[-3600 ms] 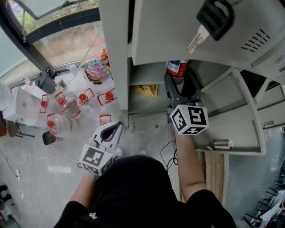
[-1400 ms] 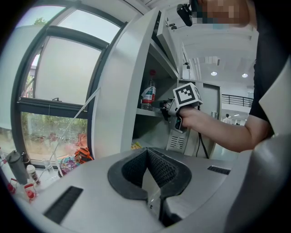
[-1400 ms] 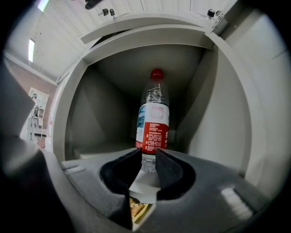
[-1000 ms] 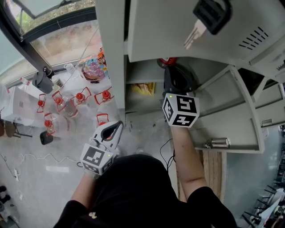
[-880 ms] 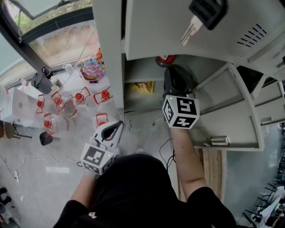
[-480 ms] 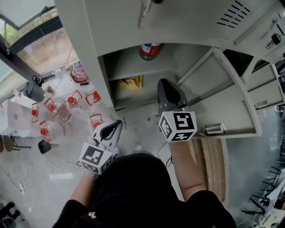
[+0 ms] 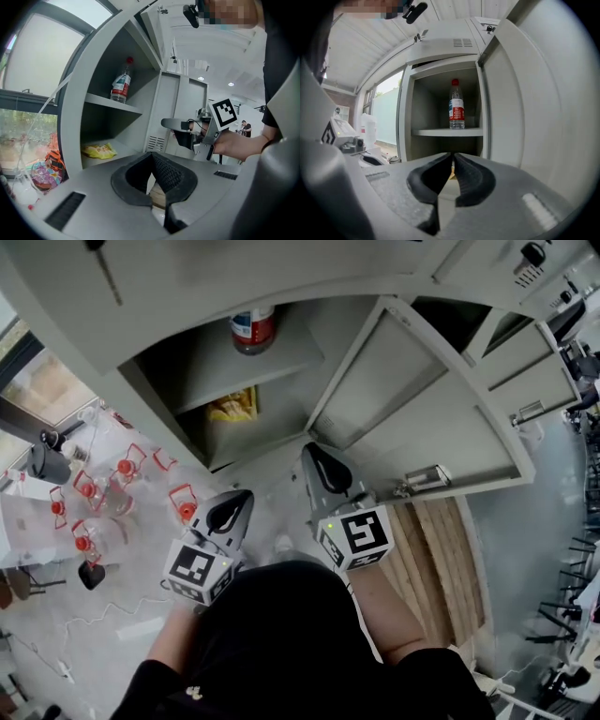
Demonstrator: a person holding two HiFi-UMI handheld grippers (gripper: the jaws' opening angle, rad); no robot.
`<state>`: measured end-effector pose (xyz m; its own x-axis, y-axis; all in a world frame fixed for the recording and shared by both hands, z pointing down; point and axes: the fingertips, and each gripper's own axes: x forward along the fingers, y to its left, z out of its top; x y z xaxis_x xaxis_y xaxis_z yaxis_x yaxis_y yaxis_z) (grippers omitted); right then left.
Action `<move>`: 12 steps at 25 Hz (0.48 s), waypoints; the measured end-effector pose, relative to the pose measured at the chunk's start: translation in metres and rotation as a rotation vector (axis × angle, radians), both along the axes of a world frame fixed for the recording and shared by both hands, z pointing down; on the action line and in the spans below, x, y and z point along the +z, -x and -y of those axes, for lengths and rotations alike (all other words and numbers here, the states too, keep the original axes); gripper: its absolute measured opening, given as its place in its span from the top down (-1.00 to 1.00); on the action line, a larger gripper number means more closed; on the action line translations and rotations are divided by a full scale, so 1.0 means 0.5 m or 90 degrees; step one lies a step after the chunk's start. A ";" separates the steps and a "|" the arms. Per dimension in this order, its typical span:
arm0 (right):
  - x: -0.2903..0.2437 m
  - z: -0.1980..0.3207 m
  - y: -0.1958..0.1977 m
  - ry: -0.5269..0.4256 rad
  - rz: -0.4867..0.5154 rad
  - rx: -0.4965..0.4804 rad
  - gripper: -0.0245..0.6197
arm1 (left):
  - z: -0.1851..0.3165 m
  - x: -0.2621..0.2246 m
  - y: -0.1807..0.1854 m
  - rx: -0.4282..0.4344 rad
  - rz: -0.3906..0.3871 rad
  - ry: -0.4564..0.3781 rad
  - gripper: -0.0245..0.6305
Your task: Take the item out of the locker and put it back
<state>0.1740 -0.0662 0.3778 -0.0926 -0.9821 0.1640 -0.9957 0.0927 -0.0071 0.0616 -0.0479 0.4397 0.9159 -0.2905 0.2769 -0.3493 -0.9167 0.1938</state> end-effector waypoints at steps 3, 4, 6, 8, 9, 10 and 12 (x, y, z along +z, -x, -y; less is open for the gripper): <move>0.015 -0.034 -0.005 0.000 0.000 -0.004 0.88 | -0.008 0.000 -0.017 0.020 -0.004 0.001 0.88; 0.019 -0.044 -0.008 0.002 0.000 -0.003 0.88 | -0.010 0.000 -0.022 0.024 -0.005 0.002 0.88; 0.028 -0.062 -0.012 0.006 -0.003 0.000 0.88 | -0.012 -0.001 -0.029 0.027 -0.012 0.002 0.88; 0.038 -0.078 -0.011 0.013 -0.003 0.000 0.88 | -0.014 -0.001 -0.035 0.029 -0.017 0.002 0.88; 0.043 -0.086 -0.009 0.017 0.001 -0.001 0.88 | -0.015 0.000 -0.037 0.031 -0.017 0.003 0.88; 0.048 -0.093 -0.006 0.021 0.005 -0.002 0.88 | -0.015 0.000 -0.039 0.033 -0.017 0.003 0.88; 0.056 -0.104 -0.003 0.027 0.010 -0.001 0.88 | -0.016 0.000 -0.043 0.035 -0.018 0.003 0.88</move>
<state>0.1755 -0.0141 0.4060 -0.0971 -0.9742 0.2037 -0.9953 0.0935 -0.0269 0.0832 -0.0401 0.4398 0.9382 -0.2376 0.2517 -0.2921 -0.9336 0.2076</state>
